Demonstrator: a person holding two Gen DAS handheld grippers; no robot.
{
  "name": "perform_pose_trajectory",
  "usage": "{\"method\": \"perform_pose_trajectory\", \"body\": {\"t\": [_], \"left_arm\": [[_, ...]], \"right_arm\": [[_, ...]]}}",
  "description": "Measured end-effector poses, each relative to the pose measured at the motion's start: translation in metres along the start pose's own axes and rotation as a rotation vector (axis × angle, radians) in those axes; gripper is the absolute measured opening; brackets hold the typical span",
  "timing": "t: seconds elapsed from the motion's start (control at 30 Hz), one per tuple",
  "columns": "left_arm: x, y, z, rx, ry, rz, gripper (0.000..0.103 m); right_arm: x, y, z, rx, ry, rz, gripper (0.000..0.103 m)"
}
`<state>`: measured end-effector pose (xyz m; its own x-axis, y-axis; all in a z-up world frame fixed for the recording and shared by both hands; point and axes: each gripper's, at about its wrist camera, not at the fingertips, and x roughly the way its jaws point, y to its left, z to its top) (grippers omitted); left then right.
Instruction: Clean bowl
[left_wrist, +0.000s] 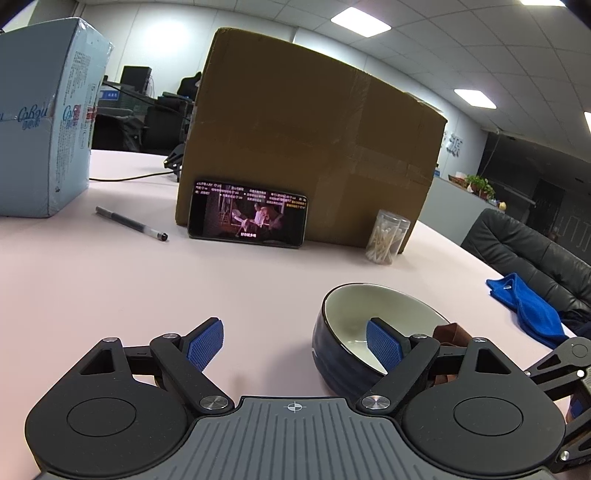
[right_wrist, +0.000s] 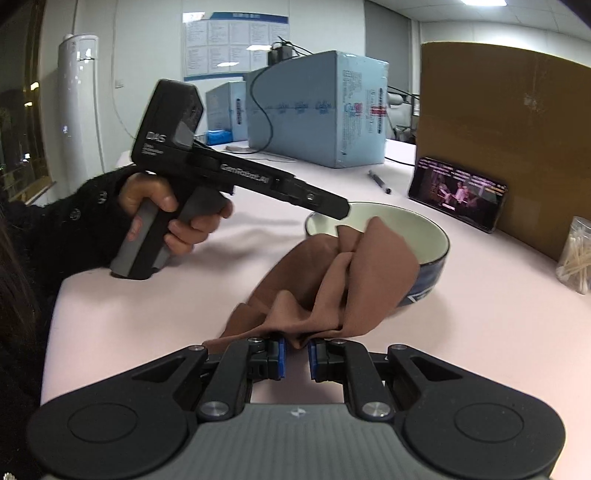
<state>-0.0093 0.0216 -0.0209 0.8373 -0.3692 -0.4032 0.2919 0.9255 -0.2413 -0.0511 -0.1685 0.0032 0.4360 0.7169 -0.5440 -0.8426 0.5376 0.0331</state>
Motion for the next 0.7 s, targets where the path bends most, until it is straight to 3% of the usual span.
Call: {"method": "perform_pose_trajectory", "body": {"t": [0.17,0.3,0.5,0.7], "left_arm": [[0.0002,0.0000,-0.0004,0.001,0.006,-0.012,0.087],[0.0020,0.0021,-0.0006,-0.014,0.018,-0.012,0.087],[0.0034,0.0043,-0.0008,-0.027,0.027,-0.011,0.087],[0.0038,0.0050,-0.0008,-0.031,0.028,-0.011,0.087]], "right_arm": [[-0.0036,0.0014,0.0006,0.011,-0.018,-0.032,0.019],[-0.0068,0.0044,0.0015,0.007,-0.040,-0.055,0.046],[-0.0078,0.0009,0.0021,0.021,-0.056,-0.086,0.059],[-0.0088,-0.0018,0.0021,0.032,-0.064,-0.090,0.061]]}}
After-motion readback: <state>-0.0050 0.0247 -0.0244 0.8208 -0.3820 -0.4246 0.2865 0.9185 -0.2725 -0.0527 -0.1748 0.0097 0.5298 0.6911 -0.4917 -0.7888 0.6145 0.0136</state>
